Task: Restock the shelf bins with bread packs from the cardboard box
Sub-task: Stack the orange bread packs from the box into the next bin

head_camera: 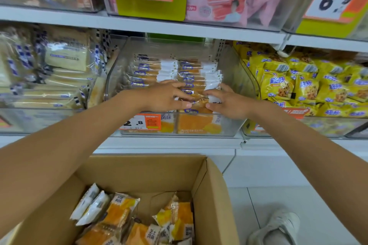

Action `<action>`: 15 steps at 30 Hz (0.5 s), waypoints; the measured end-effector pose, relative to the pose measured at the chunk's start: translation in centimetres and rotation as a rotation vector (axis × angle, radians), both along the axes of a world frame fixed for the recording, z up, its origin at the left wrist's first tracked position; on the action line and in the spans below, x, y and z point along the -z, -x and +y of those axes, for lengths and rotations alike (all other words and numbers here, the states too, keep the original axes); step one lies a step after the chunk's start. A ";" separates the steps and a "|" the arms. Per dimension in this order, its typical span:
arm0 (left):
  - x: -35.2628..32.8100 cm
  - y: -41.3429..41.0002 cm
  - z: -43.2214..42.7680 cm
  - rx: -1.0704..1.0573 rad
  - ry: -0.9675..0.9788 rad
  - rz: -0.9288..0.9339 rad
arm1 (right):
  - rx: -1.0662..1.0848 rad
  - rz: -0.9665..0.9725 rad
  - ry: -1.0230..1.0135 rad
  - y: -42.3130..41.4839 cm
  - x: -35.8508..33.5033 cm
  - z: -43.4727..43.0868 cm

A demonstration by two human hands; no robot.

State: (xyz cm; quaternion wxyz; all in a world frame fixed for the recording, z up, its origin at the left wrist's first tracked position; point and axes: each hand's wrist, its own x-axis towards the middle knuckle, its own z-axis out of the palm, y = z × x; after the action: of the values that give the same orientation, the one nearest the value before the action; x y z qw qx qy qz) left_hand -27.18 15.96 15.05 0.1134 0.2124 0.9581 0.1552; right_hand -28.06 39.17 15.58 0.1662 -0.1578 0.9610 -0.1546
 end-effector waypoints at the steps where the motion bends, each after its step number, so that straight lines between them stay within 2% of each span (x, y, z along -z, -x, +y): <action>1: -0.3 -0.5 0.0 -0.030 -0.091 0.001 | 0.011 0.091 -0.020 -0.4 -0.3 -0.1; 3: -0.6 -1.7 0.1 -0.103 -0.275 0.118 | -0.008 0.392 0.024 -1.9 -0.5 -0.7; 5: -0.7 -3.6 0.1 -0.158 -0.341 0.358 | -0.046 0.680 0.231 -4.2 -0.1 -2.1; 6: -0.6 -4.9 0.1 -0.186 -0.355 0.436 | -0.044 0.743 0.321 -5.4 0.4 -2.9; 8: 0.2 -7.4 -0.5 -0.261 -0.375 0.456 | -0.041 0.696 0.424 -7.9 1.6 -4.6; 10: 2.0 -9.9 -1.6 -0.334 -0.414 0.332 | -0.063 0.571 0.470 -10.2 3.9 -6.1; 15: 10.5 -16.4 -5.9 -0.514 -0.345 -0.029 | -0.061 0.188 0.341 -15.9 13.1 -9.1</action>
State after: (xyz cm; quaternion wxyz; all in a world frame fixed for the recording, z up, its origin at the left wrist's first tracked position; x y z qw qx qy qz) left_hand -10.81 10.05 4.56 0.0465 -0.0230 0.9382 0.3421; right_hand -12.13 30.09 2.45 0.0513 -0.2264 0.9270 -0.2945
